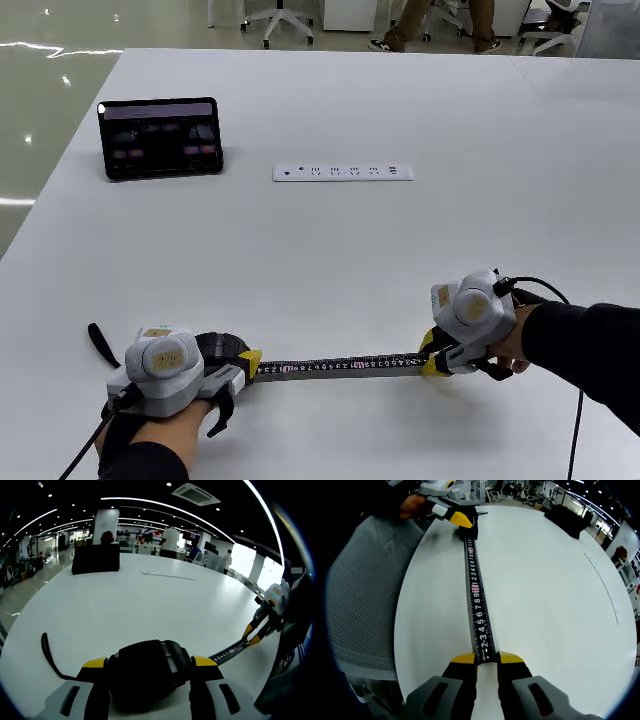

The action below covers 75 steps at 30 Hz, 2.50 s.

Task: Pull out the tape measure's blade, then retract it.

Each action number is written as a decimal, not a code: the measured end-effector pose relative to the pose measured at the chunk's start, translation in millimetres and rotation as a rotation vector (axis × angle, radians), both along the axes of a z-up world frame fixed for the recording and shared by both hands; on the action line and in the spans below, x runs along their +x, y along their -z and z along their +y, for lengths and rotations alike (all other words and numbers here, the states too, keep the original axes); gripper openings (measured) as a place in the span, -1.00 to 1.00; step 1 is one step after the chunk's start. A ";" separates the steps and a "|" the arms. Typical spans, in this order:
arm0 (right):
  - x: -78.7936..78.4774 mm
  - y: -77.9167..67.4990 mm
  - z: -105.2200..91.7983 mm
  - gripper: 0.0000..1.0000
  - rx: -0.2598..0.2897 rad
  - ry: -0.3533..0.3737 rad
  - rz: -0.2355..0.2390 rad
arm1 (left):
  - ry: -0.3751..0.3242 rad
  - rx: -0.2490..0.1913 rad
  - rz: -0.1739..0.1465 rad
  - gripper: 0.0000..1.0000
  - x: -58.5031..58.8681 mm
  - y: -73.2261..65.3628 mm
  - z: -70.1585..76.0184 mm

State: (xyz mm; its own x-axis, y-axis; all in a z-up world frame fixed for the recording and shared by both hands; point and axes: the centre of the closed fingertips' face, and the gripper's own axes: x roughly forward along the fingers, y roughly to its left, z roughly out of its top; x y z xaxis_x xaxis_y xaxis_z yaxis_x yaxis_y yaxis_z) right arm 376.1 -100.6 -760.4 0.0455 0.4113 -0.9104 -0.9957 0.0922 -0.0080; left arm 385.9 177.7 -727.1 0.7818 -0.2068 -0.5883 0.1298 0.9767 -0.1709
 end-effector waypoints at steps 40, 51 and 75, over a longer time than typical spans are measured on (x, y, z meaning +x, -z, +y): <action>-1.7 0.2 27.9 -0.79 0.033 0.005 0.035 | 0.008 -0.014 0.011 0.20 -0.3 -0.3 -0.7; -1.2 0.2 31.6 -0.79 0.036 -0.003 0.028 | 0.004 -0.034 0.014 0.19 -0.1 -0.8 -0.2; -0.8 -1.5 42.6 -0.79 0.047 -0.003 0.036 | 0.023 -0.071 0.021 0.18 -1.3 -1.2 0.9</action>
State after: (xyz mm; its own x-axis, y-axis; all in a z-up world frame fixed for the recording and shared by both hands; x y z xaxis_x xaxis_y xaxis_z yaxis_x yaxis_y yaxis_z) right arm 375.3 -58.0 -758.9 0.0121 0.4539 -0.8910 -0.9955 0.0889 0.0318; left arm 384.6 178.6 -725.9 0.7641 -0.2663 -0.5876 0.1479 0.9589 -0.2422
